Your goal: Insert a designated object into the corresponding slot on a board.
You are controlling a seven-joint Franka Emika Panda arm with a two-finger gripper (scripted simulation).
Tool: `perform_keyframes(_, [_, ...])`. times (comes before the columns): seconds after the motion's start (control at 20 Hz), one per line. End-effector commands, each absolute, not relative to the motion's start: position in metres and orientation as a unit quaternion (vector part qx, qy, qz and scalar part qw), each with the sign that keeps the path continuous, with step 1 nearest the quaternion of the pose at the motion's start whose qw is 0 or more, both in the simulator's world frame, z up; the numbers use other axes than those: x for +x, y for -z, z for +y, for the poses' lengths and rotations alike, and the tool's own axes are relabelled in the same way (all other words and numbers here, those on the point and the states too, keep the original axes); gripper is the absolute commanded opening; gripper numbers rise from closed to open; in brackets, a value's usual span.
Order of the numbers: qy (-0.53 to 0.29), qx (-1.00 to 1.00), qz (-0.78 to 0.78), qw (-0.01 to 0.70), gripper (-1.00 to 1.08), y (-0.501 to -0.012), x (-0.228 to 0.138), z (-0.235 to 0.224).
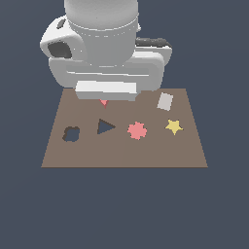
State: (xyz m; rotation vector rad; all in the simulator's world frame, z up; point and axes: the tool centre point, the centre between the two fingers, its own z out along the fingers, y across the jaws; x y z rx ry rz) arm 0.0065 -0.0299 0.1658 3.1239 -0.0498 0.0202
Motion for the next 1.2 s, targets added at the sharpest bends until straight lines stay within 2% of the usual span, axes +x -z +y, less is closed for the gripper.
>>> perform_keyframes(0.0, [-0.006, 1.0, -0.016, 0.009, 1.0, -0.166, 0.007, -0.03])
perform_keyframes(0.55, [-0.006, 1.0, 0.025, 0.008, 1.0, -0.152, -0.007, -0.03])
perform_keyframes(1.15, [-0.004, 0.988, 0.155, 0.004, 1.0, -0.108, -0.05, -0.038])
